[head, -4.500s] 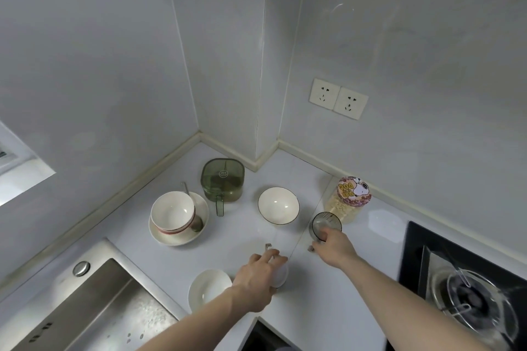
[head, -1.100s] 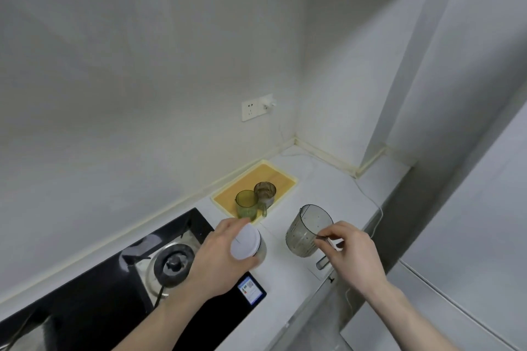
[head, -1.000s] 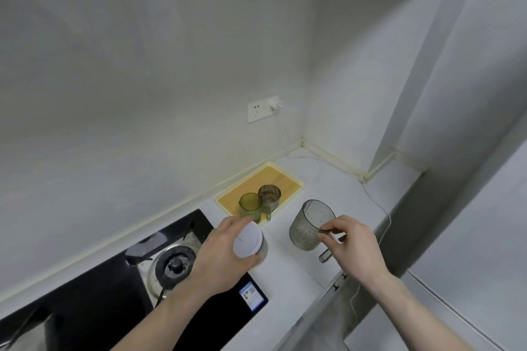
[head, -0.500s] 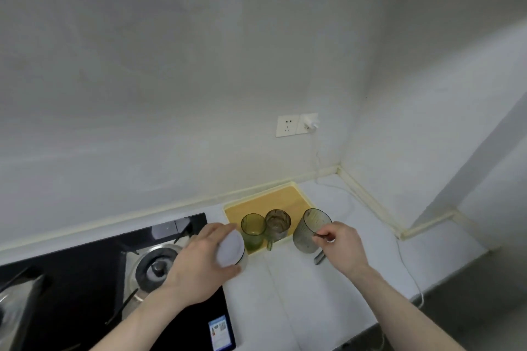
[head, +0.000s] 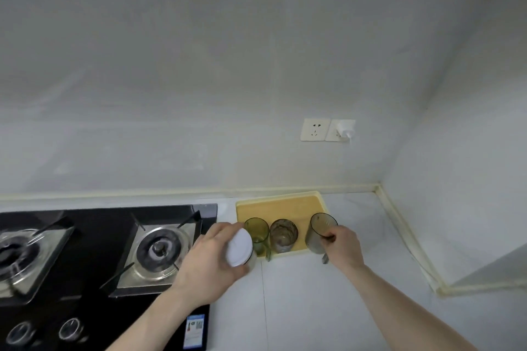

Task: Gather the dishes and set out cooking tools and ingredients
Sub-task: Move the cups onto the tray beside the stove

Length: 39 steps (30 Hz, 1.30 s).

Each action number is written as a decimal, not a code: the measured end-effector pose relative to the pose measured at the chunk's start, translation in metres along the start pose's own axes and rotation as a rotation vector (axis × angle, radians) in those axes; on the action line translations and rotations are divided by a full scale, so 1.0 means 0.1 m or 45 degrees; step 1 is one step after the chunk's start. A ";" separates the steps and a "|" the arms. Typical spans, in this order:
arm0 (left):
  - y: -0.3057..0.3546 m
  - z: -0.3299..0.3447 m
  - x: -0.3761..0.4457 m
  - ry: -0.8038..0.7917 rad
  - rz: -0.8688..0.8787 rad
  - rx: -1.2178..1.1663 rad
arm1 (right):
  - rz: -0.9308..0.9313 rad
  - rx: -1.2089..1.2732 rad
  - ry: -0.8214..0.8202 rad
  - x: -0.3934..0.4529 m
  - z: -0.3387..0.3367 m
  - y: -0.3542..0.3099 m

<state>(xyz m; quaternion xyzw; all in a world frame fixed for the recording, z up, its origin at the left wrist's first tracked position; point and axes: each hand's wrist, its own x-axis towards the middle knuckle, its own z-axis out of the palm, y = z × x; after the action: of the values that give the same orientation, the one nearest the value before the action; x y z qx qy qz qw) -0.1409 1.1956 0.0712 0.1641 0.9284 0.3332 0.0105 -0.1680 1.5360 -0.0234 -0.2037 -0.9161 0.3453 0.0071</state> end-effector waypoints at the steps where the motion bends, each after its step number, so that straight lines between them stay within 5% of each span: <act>1: 0.02 0.01 0.00 0.006 -0.001 0.010 | 0.000 -0.018 -0.014 0.07 0.05 0.02; 23: 0.12 0.27 0.40 -0.051 -0.065 0.106 | -0.110 -0.042 -0.221 0.48 0.34 0.15; 29: 0.23 0.38 0.63 -0.145 -0.013 0.089 | -0.231 0.146 -0.059 0.26 0.00 -0.19; 32: 0.29 0.45 0.73 -0.135 0.012 0.058 | -0.308 0.396 -0.383 0.18 -0.14 -0.42; 35: 0.34 0.50 0.82 -0.139 0.018 0.010 | -0.510 0.201 -0.668 0.09 -0.26 -0.55; 39: 0.49 0.55 0.95 -0.155 0.016 -0.085 | -0.605 0.183 -0.629 0.00 -0.28 -0.67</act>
<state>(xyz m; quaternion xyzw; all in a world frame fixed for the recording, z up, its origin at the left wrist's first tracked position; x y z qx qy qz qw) -0.2093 1.2948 0.0681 0.1894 0.9134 0.3534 0.0701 -0.1886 1.5080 0.0403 0.1059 -0.8855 0.4362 -0.1202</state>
